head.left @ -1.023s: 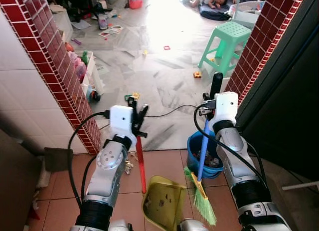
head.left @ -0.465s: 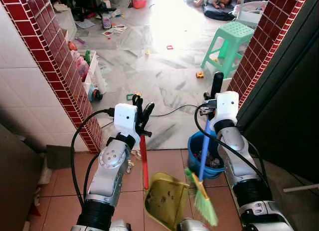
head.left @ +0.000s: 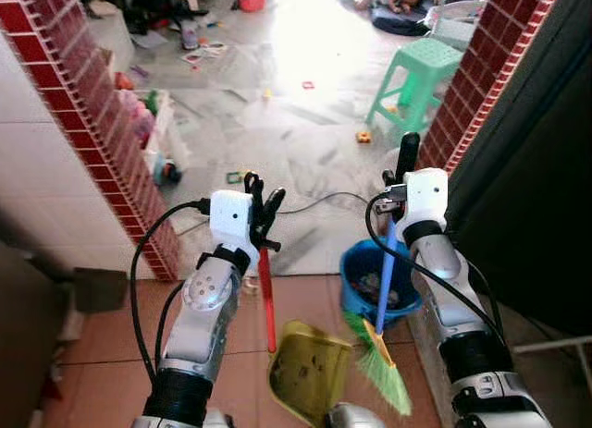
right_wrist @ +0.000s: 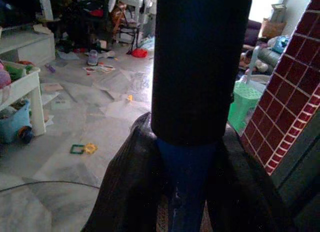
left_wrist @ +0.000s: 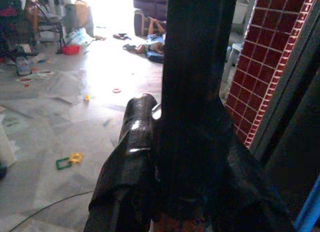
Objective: Sweep floor
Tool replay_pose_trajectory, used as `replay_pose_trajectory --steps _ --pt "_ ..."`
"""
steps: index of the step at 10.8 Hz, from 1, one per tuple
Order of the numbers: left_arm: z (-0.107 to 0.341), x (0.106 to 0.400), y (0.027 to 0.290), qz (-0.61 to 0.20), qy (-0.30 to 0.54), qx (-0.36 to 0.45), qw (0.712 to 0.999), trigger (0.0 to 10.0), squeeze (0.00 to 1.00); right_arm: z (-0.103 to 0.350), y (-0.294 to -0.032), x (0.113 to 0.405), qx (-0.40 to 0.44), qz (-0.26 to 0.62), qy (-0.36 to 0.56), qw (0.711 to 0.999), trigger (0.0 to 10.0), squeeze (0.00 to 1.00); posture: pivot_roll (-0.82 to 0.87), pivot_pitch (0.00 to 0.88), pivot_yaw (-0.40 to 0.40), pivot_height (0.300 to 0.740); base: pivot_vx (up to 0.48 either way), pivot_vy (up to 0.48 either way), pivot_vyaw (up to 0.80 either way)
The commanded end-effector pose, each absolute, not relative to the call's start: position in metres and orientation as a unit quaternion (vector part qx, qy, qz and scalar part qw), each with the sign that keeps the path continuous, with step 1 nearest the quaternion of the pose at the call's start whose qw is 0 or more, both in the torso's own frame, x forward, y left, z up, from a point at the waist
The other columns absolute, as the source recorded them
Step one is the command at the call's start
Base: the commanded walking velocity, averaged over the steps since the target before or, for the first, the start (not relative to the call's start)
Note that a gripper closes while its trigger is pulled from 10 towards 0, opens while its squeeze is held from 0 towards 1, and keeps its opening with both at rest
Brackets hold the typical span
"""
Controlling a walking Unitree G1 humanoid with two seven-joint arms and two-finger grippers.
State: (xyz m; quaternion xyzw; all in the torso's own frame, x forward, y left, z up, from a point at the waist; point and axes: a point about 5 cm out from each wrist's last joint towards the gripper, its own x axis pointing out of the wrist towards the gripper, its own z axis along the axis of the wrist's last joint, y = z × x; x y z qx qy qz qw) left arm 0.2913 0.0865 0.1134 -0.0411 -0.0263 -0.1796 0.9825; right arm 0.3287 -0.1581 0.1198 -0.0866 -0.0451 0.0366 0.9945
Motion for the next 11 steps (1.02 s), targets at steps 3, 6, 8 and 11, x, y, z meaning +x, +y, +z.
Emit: replay_pose_trajectory --steps 3,6,8,11 --pt "0.1257 0.2934 0.0851 -0.179 -0.055 -0.053 0.981 10.0 0.0 0.1275 -0.1613 0.3309 -0.104 0.039 -0.062 0.992 10.0 0.0 -0.04 0.0 -0.021 0.74 0.0 -0.366 0.0" --pt "0.1257 0.2935 0.0849 -0.179 -0.055 -0.057 0.981 10.0 0.0 0.1274 -0.1622 0.331 -0.106 0.04 -0.061 0.992 10.0 0.0 -0.05 0.0 -0.022 0.74 0.0 -0.23 0.0" --pt "0.1251 0.2938 0.0877 -0.171 -0.055 -0.058 0.982 10.0 0.0 0.127 -0.1639 0.3309 -0.108 0.038 -0.059 0.992 10.0 0.0 -0.05 0.0 -0.021 0.74 0.0 0.0 0.0" --pt "0.1253 0.2945 0.0906 -0.166 -0.055 -0.059 0.983 10.0 0.0 0.1258 -0.1637 0.3305 -0.109 0.04 -0.056 0.992 10.0 0.0 -0.05 0.0 -0.021 0.74 0.0 0.0 0.0"
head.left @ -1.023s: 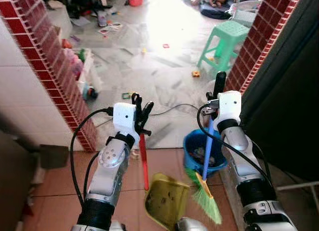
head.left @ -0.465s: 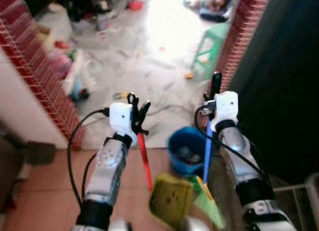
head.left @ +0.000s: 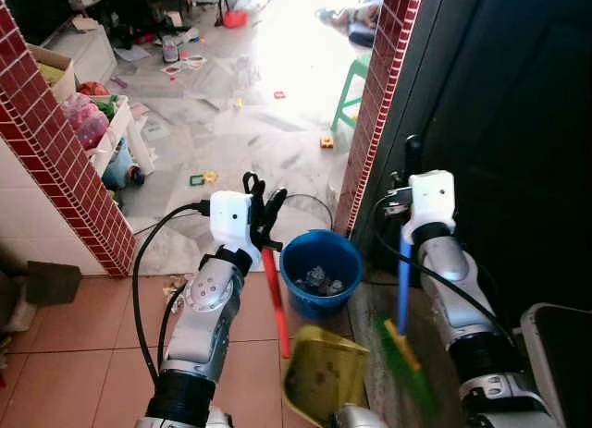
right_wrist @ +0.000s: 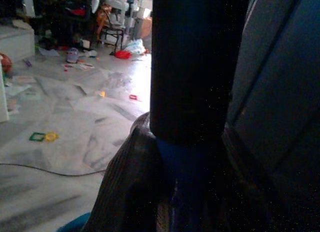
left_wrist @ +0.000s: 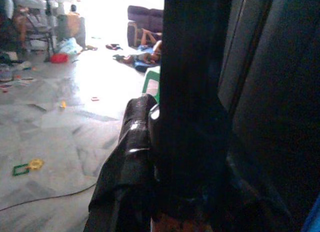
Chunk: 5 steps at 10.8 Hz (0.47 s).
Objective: Sweep floor
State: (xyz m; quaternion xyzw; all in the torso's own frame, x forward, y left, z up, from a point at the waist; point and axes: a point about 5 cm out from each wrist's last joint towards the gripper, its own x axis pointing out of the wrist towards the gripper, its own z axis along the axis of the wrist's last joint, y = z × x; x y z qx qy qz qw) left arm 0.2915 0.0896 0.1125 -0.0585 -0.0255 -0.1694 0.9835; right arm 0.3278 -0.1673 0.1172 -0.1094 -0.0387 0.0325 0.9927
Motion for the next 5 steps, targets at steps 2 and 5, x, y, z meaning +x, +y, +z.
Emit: replay_pose_trajectory --steps 2,5 --pt "0.132 0.296 0.105 -0.135 -0.068 -0.066 0.986 10.0 0.0 0.125 -0.166 0.33 -0.112 0.038 -0.052 0.992 10.0 0.0 -0.05 0.0 -0.02 0.74 0.0 0.0 0.0" --pt "0.17 0.294 0.142 -0.055 -0.125 -0.093 0.986 10.0 0.0 0.121 -0.173 0.332 -0.121 0.031 -0.039 0.991 10.0 0.0 -0.03 0.0 -0.034 0.74 0.0 0.0 0.0"
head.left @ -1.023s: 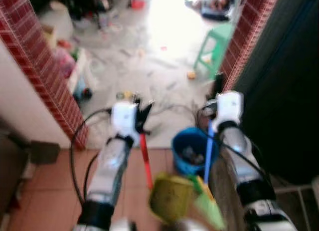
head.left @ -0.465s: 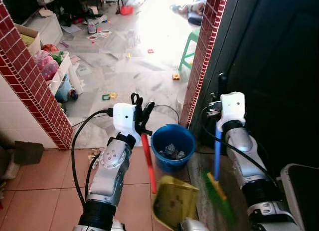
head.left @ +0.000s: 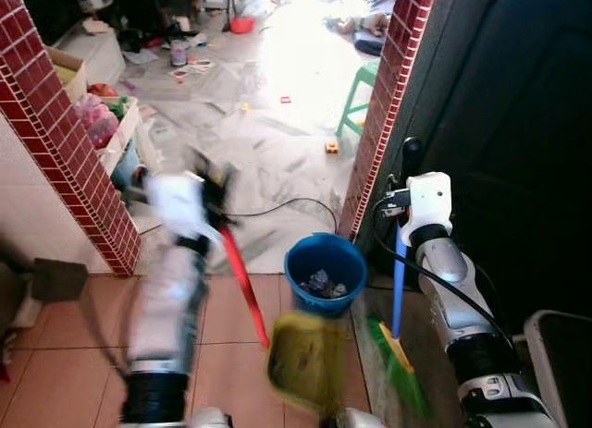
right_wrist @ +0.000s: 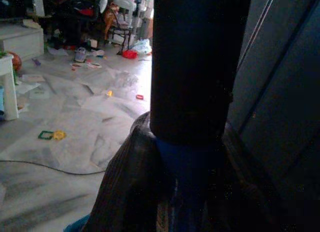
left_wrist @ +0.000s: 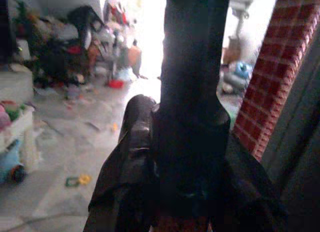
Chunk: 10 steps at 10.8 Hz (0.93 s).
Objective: Sweep floor
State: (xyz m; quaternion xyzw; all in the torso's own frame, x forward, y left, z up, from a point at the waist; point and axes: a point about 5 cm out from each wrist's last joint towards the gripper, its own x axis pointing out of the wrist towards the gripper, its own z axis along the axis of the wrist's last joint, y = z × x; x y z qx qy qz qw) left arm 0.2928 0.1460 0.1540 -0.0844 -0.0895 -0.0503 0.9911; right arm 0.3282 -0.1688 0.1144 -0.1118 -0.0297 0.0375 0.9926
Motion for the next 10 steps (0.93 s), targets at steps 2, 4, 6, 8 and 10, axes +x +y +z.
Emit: replay_pose_trajectory --steps 2,4,6,8,10 --pt "0.18 0.287 0.17 -0.014 -0.136 -0.067 0.988 10.0 0.0 0.12 -0.173 0.335 -0.124 0.032 -0.031 0.991 10.0 0.0 -0.01 0.0 -0.041 0.74 0.0 0.0 0.0" --pt "0.17 0.281 0.189 0.014 -0.106 -0.065 0.992 10.0 0.0 0.118 -0.171 0.337 -0.125 0.035 -0.027 0.991 10.0 0.0 0.0 0.0 -0.039 0.74 0.0 0.0 0.0" --pt "0.196 0.283 0.17 -0.064 -0.13 -0.102 0.984 10.0 0.0 0.117 -0.171 0.339 -0.124 0.035 -0.024 0.991 10.0 0.0 0.01 0.0 -0.043 0.74 0.0 0.0 0.0" --pt "0.231 0.289 0.172 -0.096 -0.175 -0.134 0.971 10.0 0.0 0.116 -0.171 0.341 -0.124 0.035 -0.022 0.991 10.0 0.0 0.02 0.0 -0.042 0.74 0.0 0.0 0.0" --pt "0.267 0.295 0.187 -0.083 -0.222 -0.147 0.96 10.0 0.0 0.115 -0.17 0.342 -0.123 0.036 -0.02 0.992 10.0 0.0 0.02 0.0 -0.042 0.74 0.0 0.0 0.0"
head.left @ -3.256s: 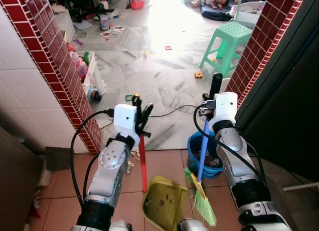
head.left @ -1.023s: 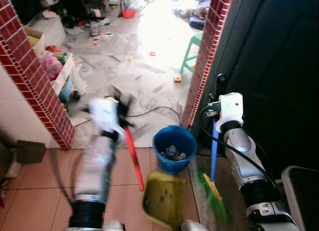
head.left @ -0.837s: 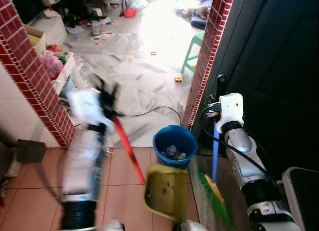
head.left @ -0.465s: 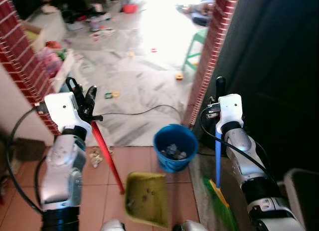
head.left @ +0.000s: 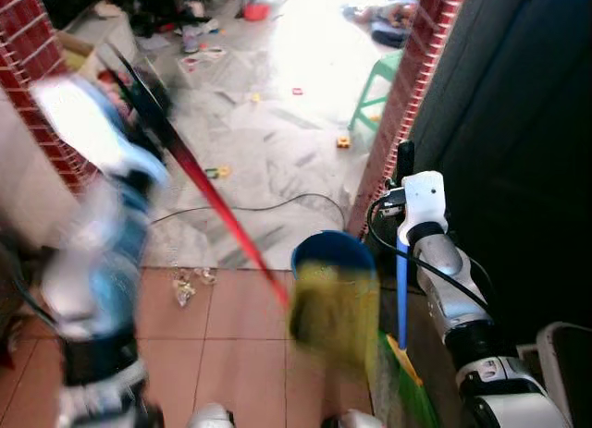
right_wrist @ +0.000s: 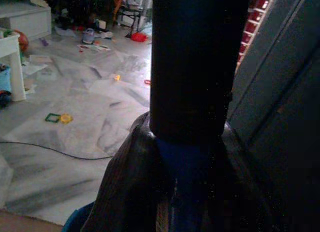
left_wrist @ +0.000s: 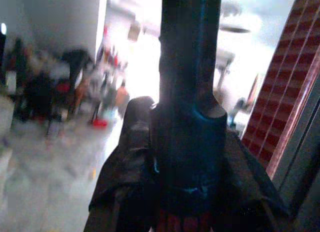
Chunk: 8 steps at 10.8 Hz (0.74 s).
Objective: Sweep floor
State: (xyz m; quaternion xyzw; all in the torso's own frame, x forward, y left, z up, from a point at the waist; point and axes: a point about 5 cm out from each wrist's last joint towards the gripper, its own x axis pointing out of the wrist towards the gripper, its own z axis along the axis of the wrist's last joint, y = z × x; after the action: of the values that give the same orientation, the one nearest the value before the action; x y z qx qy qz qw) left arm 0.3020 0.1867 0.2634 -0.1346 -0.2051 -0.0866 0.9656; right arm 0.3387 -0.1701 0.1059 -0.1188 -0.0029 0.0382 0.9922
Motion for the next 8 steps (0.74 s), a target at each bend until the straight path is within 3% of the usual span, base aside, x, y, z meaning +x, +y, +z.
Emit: replay_pose_trajectory --steps 1,3,6,8 --pt "0.281 0.299 0.195 -0.067 -0.241 -0.111 0.962 10.0 0.0 0.114 -0.169 0.343 -0.122 0.037 -0.019 0.992 10.0 0.0 0.02 0.0 -0.041 0.74 0.0 0.0 0.0" --pt "0.273 0.321 0.208 0.004 -0.249 0.005 0.969 10.0 0.0 0.115 -0.166 0.345 -0.12 0.038 -0.025 0.992 10.0 0.0 0.02 0.0 -0.035 0.74 0.0 0.0 0.0" --pt "0.274 0.346 0.176 0.019 -0.285 0.012 0.958 10.0 0.0 0.116 -0.165 0.343 -0.12 0.036 -0.037 0.991 10.0 0.0 0.0 0.0 -0.021 0.74 0.0 0.0 0.0" --pt "0.299 0.363 0.141 0.009 -0.346 0.01 0.938 10.0 0.0 0.116 -0.164 0.34 -0.121 0.032 -0.042 0.991 10.0 0.0 -0.03 0.0 -0.009 0.74 0.0 0.0 0.0"
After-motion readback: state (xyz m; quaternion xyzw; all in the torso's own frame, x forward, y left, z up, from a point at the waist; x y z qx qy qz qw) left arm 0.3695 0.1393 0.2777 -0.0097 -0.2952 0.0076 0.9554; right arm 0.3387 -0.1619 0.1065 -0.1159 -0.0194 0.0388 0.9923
